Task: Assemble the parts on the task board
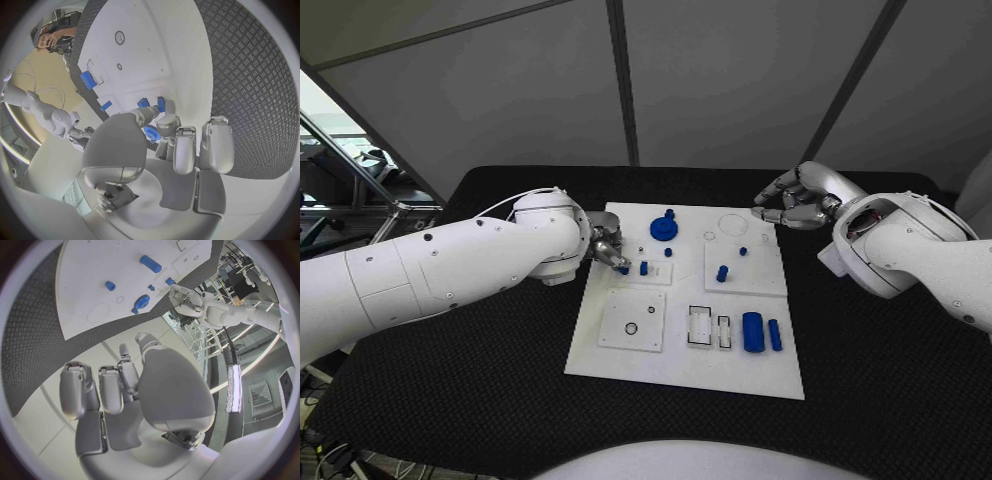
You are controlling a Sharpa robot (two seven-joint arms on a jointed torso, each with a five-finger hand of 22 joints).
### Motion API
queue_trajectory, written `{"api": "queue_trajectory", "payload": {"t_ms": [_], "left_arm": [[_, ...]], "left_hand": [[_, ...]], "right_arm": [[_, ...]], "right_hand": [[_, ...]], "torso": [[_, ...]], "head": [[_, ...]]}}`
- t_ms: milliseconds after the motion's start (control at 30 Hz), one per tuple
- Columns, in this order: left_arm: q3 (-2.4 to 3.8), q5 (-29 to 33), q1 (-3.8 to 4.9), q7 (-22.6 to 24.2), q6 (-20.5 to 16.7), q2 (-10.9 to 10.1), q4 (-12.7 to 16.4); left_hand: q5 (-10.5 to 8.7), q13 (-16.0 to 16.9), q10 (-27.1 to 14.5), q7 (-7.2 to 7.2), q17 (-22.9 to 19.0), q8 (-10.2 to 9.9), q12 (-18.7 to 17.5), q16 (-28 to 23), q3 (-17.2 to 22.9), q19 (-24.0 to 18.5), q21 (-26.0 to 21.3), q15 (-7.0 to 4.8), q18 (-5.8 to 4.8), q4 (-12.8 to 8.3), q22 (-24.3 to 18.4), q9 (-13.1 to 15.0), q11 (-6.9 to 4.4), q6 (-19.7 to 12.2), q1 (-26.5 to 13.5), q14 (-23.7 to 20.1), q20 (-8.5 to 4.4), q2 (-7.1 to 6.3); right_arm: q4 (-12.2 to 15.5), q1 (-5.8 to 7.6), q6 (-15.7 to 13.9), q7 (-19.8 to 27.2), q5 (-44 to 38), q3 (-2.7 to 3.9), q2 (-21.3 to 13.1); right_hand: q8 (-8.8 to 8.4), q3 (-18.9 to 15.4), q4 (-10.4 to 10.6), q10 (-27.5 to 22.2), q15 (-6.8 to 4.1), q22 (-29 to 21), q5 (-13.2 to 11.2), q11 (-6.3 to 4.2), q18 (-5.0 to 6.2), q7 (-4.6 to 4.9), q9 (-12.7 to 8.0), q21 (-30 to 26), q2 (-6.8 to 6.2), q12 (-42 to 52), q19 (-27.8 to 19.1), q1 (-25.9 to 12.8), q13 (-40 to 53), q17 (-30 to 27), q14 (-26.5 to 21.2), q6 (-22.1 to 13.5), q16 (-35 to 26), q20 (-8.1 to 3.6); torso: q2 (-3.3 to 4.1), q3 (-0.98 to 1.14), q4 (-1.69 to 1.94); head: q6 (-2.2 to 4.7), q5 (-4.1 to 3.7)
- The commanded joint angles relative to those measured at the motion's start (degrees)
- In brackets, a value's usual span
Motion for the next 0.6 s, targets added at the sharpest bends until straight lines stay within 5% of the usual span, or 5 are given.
{"api": "queue_trajectory", "payload": {"t_ms": [33, 233, 600], "left_arm": [[-0.15, 0.33, -0.16, -0.12, 0.80, 0.26, -0.11], [-0.15, 0.98, -0.16, -0.04, 0.47, 0.58, -0.60], [-0.15, 1.65, -0.16, -0.54, 0.84, 1.40, -1.83]], "left_hand": [[0.36, -0.52, 0.37, -0.33, 11.65, 0.34, -0.20, 0.07, 6.85, 0.41, 0.28, -0.47, -0.67, -6.05, 6.76, 0.05, 0.02, 0.21, -0.95, 5.07, -0.17, 0.34], [-0.17, 2.12, 1.57, -1.45, 11.67, 1.41, 2.04, 0.08, 1.43, 0.52, 0.24, -0.95, -0.70, -2.70, 6.94, 0.55, -0.65, 1.77, -4.92, 5.08, -0.43, 0.76], [-0.16, 2.43, 1.36, -1.62, 11.68, 1.26, 2.39, 0.09, -3.91, 0.68, 0.21, -1.22, -0.74, -0.97, 7.16, 0.53, -0.88, 2.30, -5.87, 5.08, -0.82, 1.10]], "right_arm": [[0.13, 0.10, 0.24, 0.56, -0.20, 0.04, -0.01], [0.14, 0.10, 0.17, 0.58, -0.20, 0.04, -0.04], [0.18, 0.10, 0.17, 0.63, -0.20, 0.04, -0.05]], "right_hand": [[-0.15, 0.24, 0.13, -0.15, -0.30, 6.29, 0.17, -0.08, 1.15, -0.14, -0.06, -0.23, 0.26, -0.25, -0.46, -0.28, -0.04, 4.43, 3.62, 0.15, -0.30, -0.08], [-0.15, 0.26, 0.13, -0.19, -0.30, 6.29, 0.26, -0.08, 1.16, -0.13, -0.06, -0.24, 0.27, -0.31, -0.46, -0.27, -0.10, 4.39, 3.61, 0.15, -0.32, -0.08], [-0.15, 0.26, 0.13, -0.19, -0.30, 6.29, 0.26, -0.08, 1.16, -0.13, -0.06, -0.24, 0.27, -0.31, -0.46, -0.27, -0.10, 4.39, 3.61, 0.15, -0.32, -0.08]], "torso": [[0.01, 0.00, 0.02], [-0.03, 0.04, 0.00], [0.01, 0.01, -0.07]], "head": [[0.03, -0.05], [-0.08, -0.04], [-0.13, -0.03]]}}
